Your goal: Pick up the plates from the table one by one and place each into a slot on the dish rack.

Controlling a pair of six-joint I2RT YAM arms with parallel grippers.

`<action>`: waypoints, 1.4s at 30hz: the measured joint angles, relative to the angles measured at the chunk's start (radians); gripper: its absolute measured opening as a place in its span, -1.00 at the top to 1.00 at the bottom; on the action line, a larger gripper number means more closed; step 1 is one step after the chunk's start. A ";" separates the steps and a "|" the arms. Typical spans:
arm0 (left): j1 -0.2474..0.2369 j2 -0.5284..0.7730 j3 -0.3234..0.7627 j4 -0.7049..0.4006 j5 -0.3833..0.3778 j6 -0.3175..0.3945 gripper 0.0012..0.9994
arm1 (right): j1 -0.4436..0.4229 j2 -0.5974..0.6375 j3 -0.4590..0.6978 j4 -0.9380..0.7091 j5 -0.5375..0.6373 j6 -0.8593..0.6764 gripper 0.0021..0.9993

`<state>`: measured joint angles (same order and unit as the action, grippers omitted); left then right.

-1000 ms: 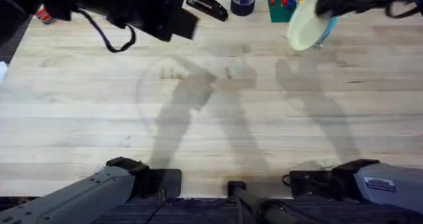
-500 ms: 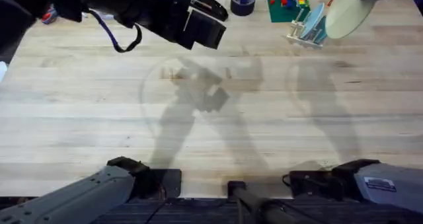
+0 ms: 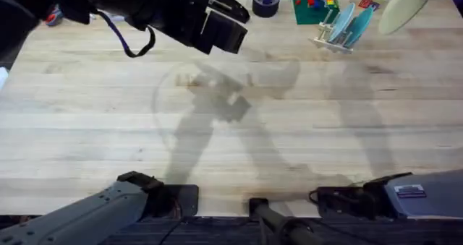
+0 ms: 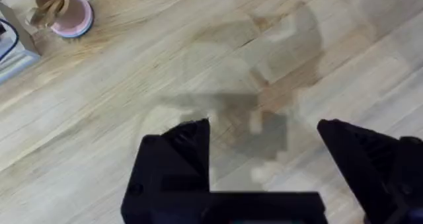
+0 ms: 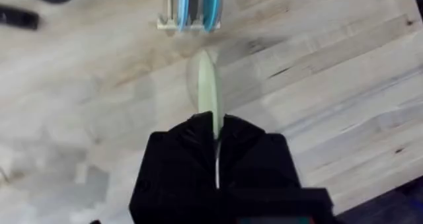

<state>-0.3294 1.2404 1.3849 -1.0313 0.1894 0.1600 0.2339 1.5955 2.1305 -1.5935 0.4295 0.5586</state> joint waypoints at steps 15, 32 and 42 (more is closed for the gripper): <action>0.000 0.000 0.000 0.000 0.000 0.000 -0.99 | -0.185 0.102 0.064 0.112 -0.049 -0.028 0.95; 0.000 0.012 0.000 0.011 0.000 0.000 -0.99 | -0.235 0.203 0.064 0.188 -0.117 -0.178 0.95; 0.000 0.035 0.000 0.017 -0.001 0.000 -0.99 | -0.235 0.203 0.064 0.208 -0.117 -0.186 0.95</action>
<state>-0.3294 1.2755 1.3849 -1.0143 0.1886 0.1600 -0.0013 1.7985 2.1948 -1.3855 0.3126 0.3725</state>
